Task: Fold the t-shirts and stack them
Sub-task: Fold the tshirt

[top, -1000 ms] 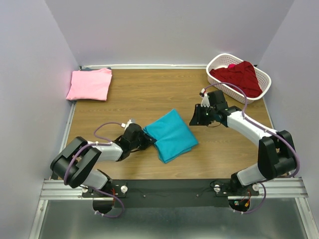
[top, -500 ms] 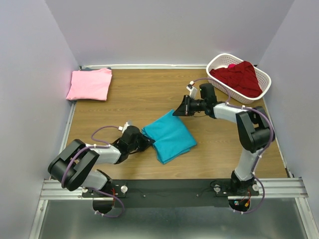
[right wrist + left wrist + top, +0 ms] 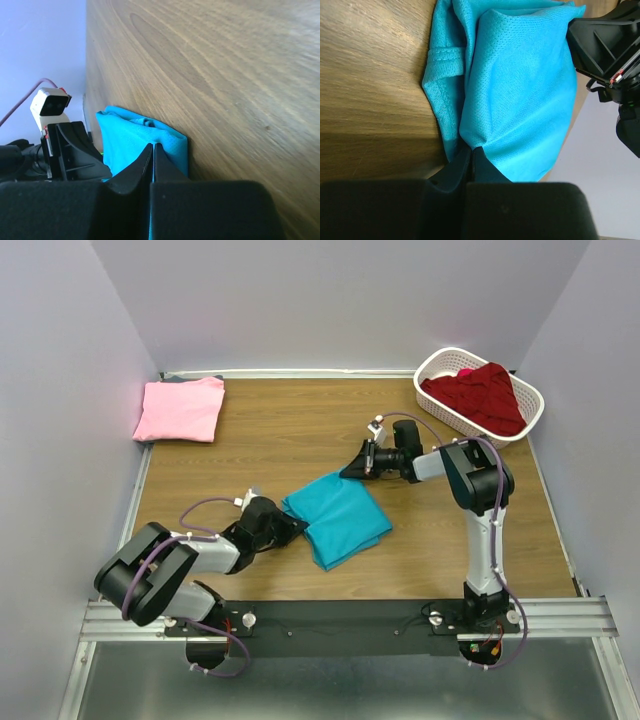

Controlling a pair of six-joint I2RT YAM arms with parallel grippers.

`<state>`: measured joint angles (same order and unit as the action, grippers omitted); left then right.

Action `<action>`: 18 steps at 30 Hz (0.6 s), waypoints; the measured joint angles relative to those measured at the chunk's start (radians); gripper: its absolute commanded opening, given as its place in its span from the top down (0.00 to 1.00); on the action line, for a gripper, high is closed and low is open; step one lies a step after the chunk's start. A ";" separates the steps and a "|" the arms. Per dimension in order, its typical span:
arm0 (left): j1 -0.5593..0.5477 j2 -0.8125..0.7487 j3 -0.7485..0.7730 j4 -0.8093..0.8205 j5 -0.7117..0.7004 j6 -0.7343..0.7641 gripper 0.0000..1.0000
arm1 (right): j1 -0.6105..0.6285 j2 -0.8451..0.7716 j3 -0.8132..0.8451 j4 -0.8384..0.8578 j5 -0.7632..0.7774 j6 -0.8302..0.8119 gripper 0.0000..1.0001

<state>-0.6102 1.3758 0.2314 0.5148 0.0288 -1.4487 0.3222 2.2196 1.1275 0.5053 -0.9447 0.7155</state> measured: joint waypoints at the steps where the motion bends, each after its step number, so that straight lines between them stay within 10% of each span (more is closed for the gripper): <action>1: 0.000 0.000 0.000 0.001 0.000 0.000 1.00 | -0.003 0.000 0.000 0.002 0.000 0.000 0.91; 18: 0.180 0.242 0.233 0.005 0.138 0.213 1.00 | -0.010 -0.280 -0.030 -0.201 0.070 -0.132 0.90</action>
<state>-0.4297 1.6176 0.4648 0.5194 0.1665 -1.2354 0.3119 1.9392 1.0973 0.3046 -0.8749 0.5838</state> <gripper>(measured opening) 0.010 0.098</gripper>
